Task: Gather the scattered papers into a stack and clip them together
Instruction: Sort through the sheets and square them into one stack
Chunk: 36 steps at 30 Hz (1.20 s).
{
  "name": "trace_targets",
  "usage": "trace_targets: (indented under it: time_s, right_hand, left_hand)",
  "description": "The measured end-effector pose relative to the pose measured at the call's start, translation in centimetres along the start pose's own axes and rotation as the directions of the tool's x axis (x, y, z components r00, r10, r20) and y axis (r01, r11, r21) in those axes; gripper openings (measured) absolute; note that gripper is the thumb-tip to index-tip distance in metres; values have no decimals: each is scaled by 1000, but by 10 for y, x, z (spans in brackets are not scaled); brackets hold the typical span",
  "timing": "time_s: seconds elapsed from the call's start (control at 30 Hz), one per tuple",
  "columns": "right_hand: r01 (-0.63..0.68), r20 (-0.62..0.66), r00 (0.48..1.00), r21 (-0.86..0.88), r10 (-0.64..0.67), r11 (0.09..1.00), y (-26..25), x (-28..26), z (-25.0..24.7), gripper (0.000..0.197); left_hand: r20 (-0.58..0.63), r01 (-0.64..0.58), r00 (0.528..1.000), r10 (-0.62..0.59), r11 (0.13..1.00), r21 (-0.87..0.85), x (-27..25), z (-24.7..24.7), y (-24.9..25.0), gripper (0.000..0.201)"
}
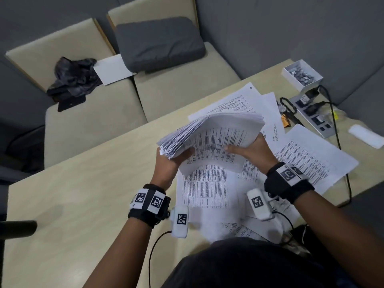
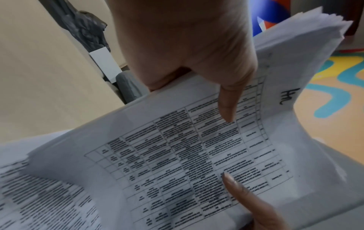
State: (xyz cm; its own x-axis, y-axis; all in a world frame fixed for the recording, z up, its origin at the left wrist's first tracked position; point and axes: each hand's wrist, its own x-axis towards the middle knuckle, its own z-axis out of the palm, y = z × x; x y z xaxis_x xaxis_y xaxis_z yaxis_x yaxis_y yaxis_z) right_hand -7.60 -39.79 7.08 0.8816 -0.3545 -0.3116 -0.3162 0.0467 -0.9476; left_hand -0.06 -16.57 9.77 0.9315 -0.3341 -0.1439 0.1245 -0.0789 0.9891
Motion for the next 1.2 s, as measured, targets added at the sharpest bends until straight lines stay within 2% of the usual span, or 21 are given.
trace_targets:
  time_s: [0.07, 0.17, 0.23, 0.33, 0.43, 0.5, 0.6, 0.7, 0.8, 0.9, 0.97, 1.07, 1.2]
  right_hand:
    - [6, -13, 1000, 22, -6, 1000, 2, 1, 6, 56]
    - [-8, -59, 998, 34, 10, 999, 11, 7, 15, 62]
    - [-7, -60, 998, 22, 8, 1000, 15, 9, 16, 52]
    - [2, -39, 999, 1, -2, 1000, 16, 13, 12, 45]
    - [31, 7, 1000, -91, -30, 995, 16, 20, 3, 39]
    - [17, 4, 1000, -119, -16, 993, 24, 25, -8, 36]
    - [-97, -76, 994, -178, 85, 979, 50, 28, -27, 29]
    - [-271, -129, 961, -268, 244, 924, 84, 29, -39, 32]
    - [-396, -70, 918, -184, 390, 900, 96, 23, -28, 48]
    - [-481, 16, 875, -79, 484, 873, 96, 20, -3, 58]
    - [-500, 54, 860, -112, 507, 859, 97, 21, 14, 50]
    - [-486, 100, 852, -214, 514, 847, 105, 23, 36, 44]
    - [-279, 40, 943, -453, 332, 847, 95, 21, 43, 33]
  left_hand:
    - [-1, 14, 1000, -14, 1000, 0, 3, 1, -4, 47]
    - [-16, 85, 996, -84, 996, 9, 6, 5, -17, 45]
    - [1, 95, 995, -96, 993, 66, 9, 6, -25, 33]
    - [-21, 33, 999, -29, 969, 247, 16, 4, -28, 29]
    - [-77, -38, 995, 69, 937, 349, 26, -9, -25, 13]
    - [-120, -33, 989, 89, 912, 409, 33, -30, -27, 16]
    - [-231, 104, 973, -5, 902, 419, 37, -74, -40, 24]
    - [-261, 259, 951, -165, 887, 383, 30, -114, -64, 30]
    - [-294, 415, 903, -314, 817, 401, 13, -141, -94, 32]
    - [-302, 527, 850, -432, 705, 475, -6, -147, -127, 30]
    - [-320, 585, 811, -491, 656, 477, -16, -142, -148, 26]
    - [-299, 592, 805, -512, 664, 456, -20, -125, -163, 28]
    - [-238, 561, 826, -512, 704, 436, -14, -110, -161, 30]
